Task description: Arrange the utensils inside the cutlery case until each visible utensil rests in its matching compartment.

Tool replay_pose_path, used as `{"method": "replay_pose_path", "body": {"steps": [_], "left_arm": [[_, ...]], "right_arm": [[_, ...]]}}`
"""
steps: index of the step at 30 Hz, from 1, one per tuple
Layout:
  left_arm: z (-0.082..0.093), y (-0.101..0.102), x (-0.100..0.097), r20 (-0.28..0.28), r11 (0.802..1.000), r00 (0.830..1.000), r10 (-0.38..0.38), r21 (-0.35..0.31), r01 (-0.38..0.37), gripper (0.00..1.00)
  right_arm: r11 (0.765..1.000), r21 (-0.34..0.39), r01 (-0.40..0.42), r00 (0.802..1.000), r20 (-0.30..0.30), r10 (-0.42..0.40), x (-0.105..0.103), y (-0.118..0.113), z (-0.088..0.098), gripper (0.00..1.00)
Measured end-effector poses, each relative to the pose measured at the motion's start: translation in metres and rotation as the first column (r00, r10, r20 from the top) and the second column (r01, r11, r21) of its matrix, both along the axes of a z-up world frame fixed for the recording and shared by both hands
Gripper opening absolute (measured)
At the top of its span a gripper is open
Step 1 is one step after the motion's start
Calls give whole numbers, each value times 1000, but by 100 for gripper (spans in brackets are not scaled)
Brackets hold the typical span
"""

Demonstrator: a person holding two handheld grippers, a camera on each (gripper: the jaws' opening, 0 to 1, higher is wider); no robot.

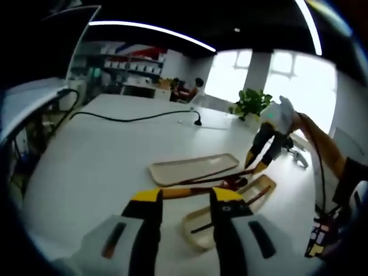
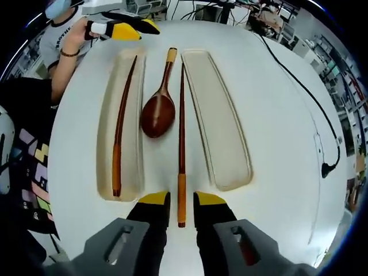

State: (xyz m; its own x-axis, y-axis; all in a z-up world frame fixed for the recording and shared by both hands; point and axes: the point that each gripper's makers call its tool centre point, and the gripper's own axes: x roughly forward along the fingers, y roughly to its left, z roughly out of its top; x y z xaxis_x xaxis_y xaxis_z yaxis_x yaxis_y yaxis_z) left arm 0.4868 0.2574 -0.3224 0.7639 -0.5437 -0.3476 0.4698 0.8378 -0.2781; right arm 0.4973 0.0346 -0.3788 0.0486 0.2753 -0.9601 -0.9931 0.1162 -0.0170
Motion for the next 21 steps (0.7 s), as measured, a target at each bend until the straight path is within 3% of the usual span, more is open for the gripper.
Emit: {"method": "replay_pose_path", "body": {"steps": [6, 8, 14, 17, 21], "left_arm": [[-1, 0, 0, -2, 1000, 1000, 2, 3, -2, 34], [-3, -2, 0, -6, 1000, 1000, -2, 4, 2, 34], [-4, -7, 0, -8, 1000, 1000, -18, 9, 18, 34], [-3, -8, 0, -7, 1000, 1000, -17, 1, 17, 34], [-4, -7, -1, -6, 1000, 1000, -16, 4, 16, 34]], "right_arm": [[999, -43, 13, 1000, -8, -13, 1, 0, -1, 14], [999, -45, -24, 999, -24, 23, 1, 1, -1, 14], [998, -28, 59, 998, 8, -59, 0, 0, -1, 12], [999, -40, 11, 999, 32, -10, -7, 2, -2, 5], [996, -79, -36, 998, 55, 41, -6, 3, -2, 5]]}}
